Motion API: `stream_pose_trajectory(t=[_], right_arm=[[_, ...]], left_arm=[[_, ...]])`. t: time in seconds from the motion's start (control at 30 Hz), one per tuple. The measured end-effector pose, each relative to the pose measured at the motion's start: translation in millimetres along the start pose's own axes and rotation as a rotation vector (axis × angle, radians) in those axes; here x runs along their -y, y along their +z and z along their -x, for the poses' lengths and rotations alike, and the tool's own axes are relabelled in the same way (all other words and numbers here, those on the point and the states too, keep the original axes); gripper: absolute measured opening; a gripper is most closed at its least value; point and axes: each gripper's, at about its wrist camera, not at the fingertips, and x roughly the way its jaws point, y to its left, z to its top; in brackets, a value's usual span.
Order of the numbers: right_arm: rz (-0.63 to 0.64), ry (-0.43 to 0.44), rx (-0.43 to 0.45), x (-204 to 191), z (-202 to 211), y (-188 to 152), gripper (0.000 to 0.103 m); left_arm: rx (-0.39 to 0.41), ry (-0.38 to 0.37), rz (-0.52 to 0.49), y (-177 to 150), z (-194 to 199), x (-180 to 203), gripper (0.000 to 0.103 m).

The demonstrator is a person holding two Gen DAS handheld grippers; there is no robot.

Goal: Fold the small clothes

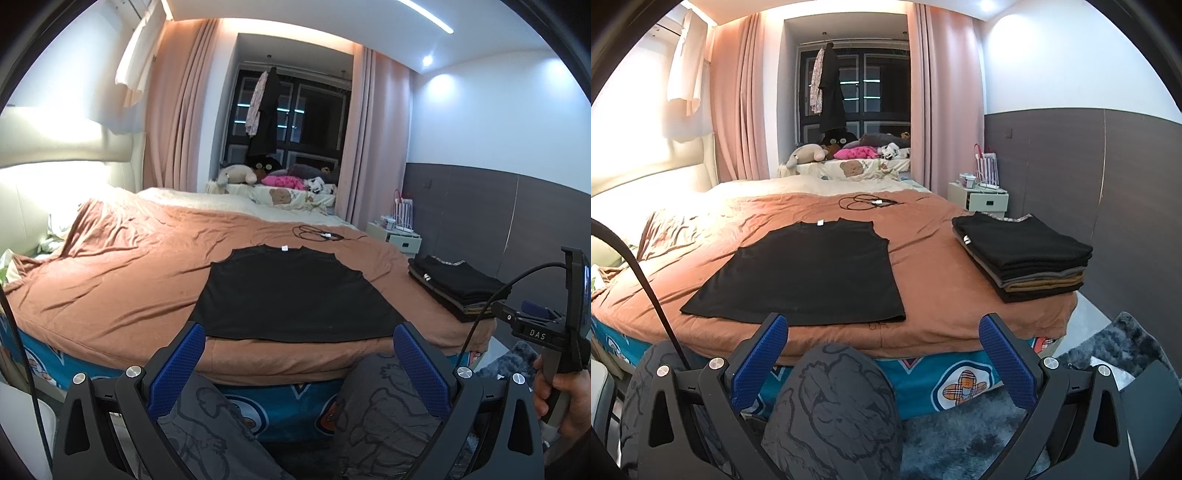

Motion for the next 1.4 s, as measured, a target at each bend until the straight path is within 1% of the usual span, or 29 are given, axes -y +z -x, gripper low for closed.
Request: stream_pose_trajectory(t=[0.07, 0.17, 0.33, 0.43, 0.53, 0.63, 0.7, 0.83, 0.93, 1.07, 1.17, 1.37, 1.4], right_arm=[[-0.006, 0.007, -0.017, 0, -12, 1, 0.103], [-0.004, -0.007, -0.034, 1, -27, 5, 0.103], [-0.012, -0.004, -0.054, -5, -53, 13, 0.103], [-0.038, 0.003, -0.057, -2, -66, 18, 0.103], [-0.035, -0.016, -0.062, -2, -80, 23, 0.103], [-0.025, -0.021, -0.075, -3, -93, 25, 0.103], [-0.021, -0.018, -0.088, -4, -103, 27, 0.103], [-0.008, -0.027, -0.137, -2, -121, 30, 0.103], [-0.016, -0.021, -0.170, 0, -137, 35, 0.103], [-0.035, -0.016, -0.213, 7, -154, 42, 0.103], [-0.039, 0.002, -0.237, 9, -164, 45, 0.103], [-0.025, 0.015, -0.266, 12, -179, 50, 0.103], [-0.032, 0.023, -0.273, 15, -182, 52, 0.103]], left_arm=[[-0.008, 0.004, 0.010, -1, -6, -7, 0.103], [-0.017, 0.019, 0.031, 1, -16, -17, 0.102], [-0.019, 0.085, 0.055, 6, -33, -35, 0.102], [-0.031, 0.106, 0.075, 8, -43, -46, 0.102], [-0.044, 0.119, 0.093, 9, -54, -55, 0.102], [-0.067, 0.142, 0.097, 9, -67, -62, 0.102], [-0.086, 0.143, 0.105, 8, -74, -67, 0.102], [-0.133, 0.147, 0.129, 8, -94, -79, 0.102], [-0.172, 0.155, 0.122, 7, -109, -88, 0.102], [-0.198, 0.165, 0.126, 4, -123, -99, 0.102], [-0.227, 0.171, 0.145, 0, -135, -108, 0.099], [-0.287, 0.193, 0.179, -3, -163, -132, 0.088], [-0.295, 0.195, 0.185, -3, -167, -135, 0.085]])
